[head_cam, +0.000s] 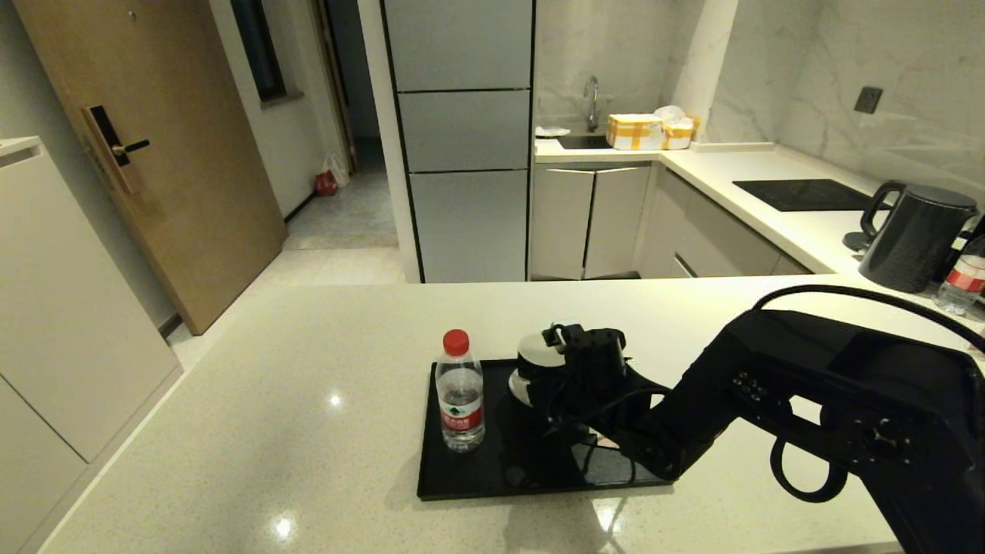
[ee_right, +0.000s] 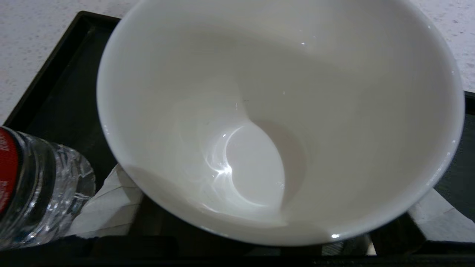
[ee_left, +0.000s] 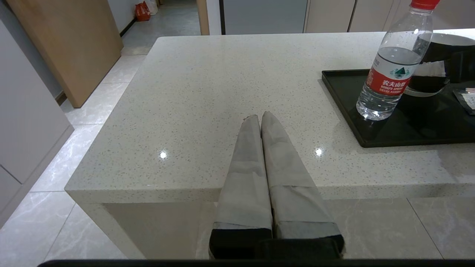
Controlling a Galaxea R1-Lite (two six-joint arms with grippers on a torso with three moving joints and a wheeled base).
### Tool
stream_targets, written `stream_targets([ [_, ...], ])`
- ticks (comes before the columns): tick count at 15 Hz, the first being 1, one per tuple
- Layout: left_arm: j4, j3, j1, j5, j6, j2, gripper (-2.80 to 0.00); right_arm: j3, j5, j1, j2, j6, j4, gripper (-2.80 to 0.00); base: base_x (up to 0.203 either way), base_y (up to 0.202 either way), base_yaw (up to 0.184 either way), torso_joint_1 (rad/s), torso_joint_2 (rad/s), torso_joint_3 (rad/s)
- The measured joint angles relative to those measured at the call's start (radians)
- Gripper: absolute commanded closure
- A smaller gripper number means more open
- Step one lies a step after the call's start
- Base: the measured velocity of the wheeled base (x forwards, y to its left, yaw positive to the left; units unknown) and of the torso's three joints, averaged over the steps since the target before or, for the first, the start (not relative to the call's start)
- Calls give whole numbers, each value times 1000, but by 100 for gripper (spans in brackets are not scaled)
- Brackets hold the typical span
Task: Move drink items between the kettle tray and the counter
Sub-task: Return the tea cup to its original position
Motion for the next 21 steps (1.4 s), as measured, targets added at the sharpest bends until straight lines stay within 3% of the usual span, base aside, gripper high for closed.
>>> stream_targets([
  [21, 0, 0, 0, 0, 0, 0, 0, -65, -21, -27, 59, -9, 33, 0, 0, 0, 0, 0, 0, 0],
])
